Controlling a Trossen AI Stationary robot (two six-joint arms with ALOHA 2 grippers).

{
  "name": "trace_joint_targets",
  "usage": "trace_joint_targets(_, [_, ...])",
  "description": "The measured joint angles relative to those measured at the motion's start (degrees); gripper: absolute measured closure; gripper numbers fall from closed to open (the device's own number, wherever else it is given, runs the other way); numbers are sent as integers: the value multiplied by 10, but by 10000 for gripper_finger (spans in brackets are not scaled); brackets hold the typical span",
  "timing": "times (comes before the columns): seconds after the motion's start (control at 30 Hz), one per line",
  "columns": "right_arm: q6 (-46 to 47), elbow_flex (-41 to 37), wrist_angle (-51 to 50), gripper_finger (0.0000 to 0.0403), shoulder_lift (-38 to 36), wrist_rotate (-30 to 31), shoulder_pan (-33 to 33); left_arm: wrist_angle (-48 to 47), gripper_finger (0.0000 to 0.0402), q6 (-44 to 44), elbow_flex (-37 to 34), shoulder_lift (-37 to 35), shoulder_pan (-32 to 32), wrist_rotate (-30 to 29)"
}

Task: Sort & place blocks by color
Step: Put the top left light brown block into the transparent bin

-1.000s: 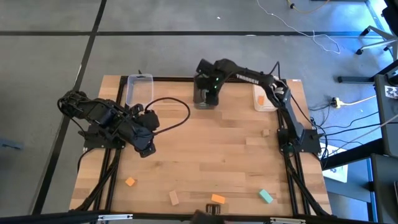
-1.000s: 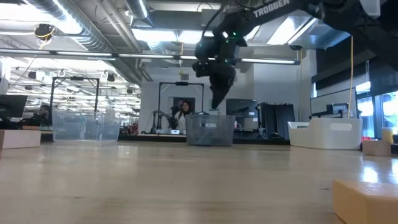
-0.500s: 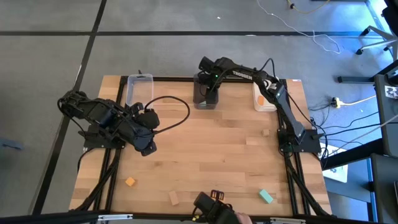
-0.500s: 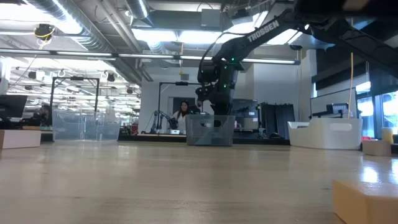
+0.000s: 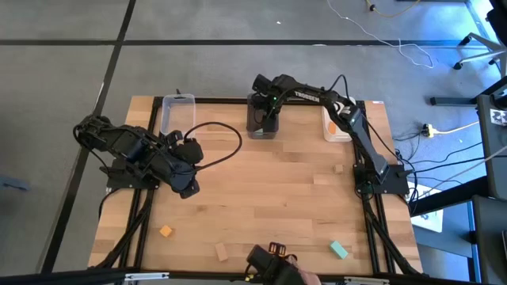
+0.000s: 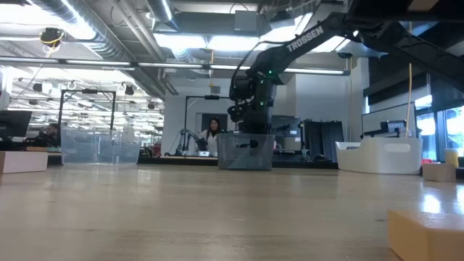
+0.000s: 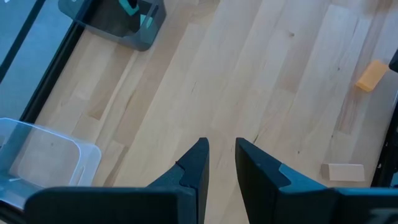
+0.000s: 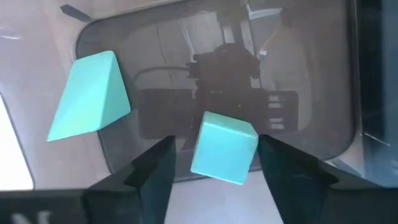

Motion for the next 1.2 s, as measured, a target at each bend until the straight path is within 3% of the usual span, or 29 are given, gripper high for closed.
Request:
trace_joint_targets(0.27, [8, 77, -104, 160, -1, -12, 0, 0, 332, -34, 0, 0, 0, -15])
trace_joint_targets(0.43, [7, 191, -188, 159, -2, -119, 1, 0, 332, -148, 0, 0, 0, -4])
trace_joint_targets(0.53, [-3, 162, -162, 158, -49, -202, 5, 1, 332, -195, -7, -1, -7, 1])
trace_joint_targets(0.63, [-8, 153, -169, 158, -90, -245, 15, 0, 332, -229, -34, -1, -8, 18])
trace_joint_targets(0.73, [-17, 152, -174, 158, -130, -248, 29, -1, 332, -280, -77, -11, -10, 60])
trace_joint_targets(0.93, [-40, 152, -177, 158, -220, -249, 75, -1, 332, -376, -170, -21, -16, 83])
trace_joint_targets(1.2, [-98, 152, -180, 158, -322, -250, 156, 0, 332, -437, -255, -24, -24, 126])
